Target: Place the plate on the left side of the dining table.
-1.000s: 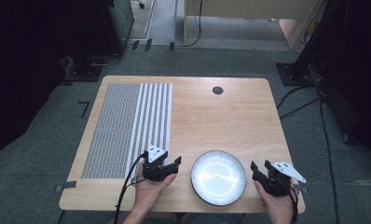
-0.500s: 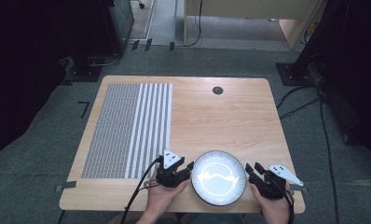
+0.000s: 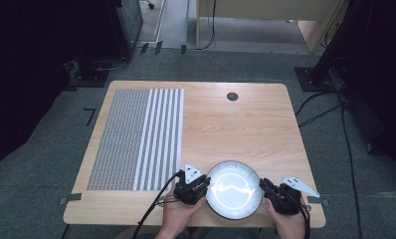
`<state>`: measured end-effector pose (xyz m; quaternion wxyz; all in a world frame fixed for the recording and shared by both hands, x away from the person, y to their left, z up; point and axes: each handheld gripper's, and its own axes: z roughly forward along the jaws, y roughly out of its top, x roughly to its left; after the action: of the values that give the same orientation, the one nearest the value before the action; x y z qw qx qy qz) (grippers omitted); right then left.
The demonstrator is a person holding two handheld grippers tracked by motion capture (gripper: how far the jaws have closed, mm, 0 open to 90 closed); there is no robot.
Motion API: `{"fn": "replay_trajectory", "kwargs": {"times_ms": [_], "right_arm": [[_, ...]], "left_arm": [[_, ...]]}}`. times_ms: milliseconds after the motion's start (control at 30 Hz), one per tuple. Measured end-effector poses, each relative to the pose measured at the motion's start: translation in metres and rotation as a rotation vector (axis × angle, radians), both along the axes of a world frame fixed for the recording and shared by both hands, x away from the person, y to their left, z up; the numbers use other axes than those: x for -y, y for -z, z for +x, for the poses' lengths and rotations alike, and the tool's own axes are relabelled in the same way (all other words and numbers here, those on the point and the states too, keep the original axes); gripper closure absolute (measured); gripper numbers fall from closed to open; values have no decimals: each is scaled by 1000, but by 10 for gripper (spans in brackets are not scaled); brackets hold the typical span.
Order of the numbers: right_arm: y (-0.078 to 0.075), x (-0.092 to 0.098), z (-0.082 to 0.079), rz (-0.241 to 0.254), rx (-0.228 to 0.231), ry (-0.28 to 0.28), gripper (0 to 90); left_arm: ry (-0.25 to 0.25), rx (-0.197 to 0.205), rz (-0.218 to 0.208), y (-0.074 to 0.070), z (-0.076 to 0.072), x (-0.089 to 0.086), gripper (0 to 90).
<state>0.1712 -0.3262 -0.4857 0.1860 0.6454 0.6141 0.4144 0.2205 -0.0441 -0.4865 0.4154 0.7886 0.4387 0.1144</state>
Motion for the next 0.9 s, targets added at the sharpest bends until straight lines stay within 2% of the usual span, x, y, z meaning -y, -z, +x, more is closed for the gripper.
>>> {"fn": "replay_trajectory", "kwargs": {"times_ms": [100,333,433,500,567,667,733,800,833,867,900], "right_arm": [[1,-2,1,0,-18,-14,846],[0,-10,0,-61,-25,0,855],[-2,-7,0,-26,-27,22,873],[-1,-5,0,5,-29,27,877],[-1,-4,0,16,-29,29,880],[-1,-4,0,29,-32,33,883],[0,-3,-1,57,-37,41,886],[0,-1,0,78,-38,41,889],[0,0,-1,88,-43,44,889],[0,0,0,88,-41,44,889],[0,0,-1,88,-42,44,889]], "left_arm": [[-6,27,9,-2,-2,1,817],[-13,39,-2,-5,-3,1,859],[-3,66,0,-6,-4,0,886],[-1,64,-14,-8,-3,-2,900],[39,25,-46,-7,-1,-2,900],[47,7,-68,-5,-1,-2,900],[2,35,-69,-8,-3,-4,846],[0,48,-103,-11,-1,-9,768],[-10,63,-97,-11,-1,-11,741],[-13,65,-85,-10,0,-11,714],[5,42,-101,-8,1,-12,706]]}}
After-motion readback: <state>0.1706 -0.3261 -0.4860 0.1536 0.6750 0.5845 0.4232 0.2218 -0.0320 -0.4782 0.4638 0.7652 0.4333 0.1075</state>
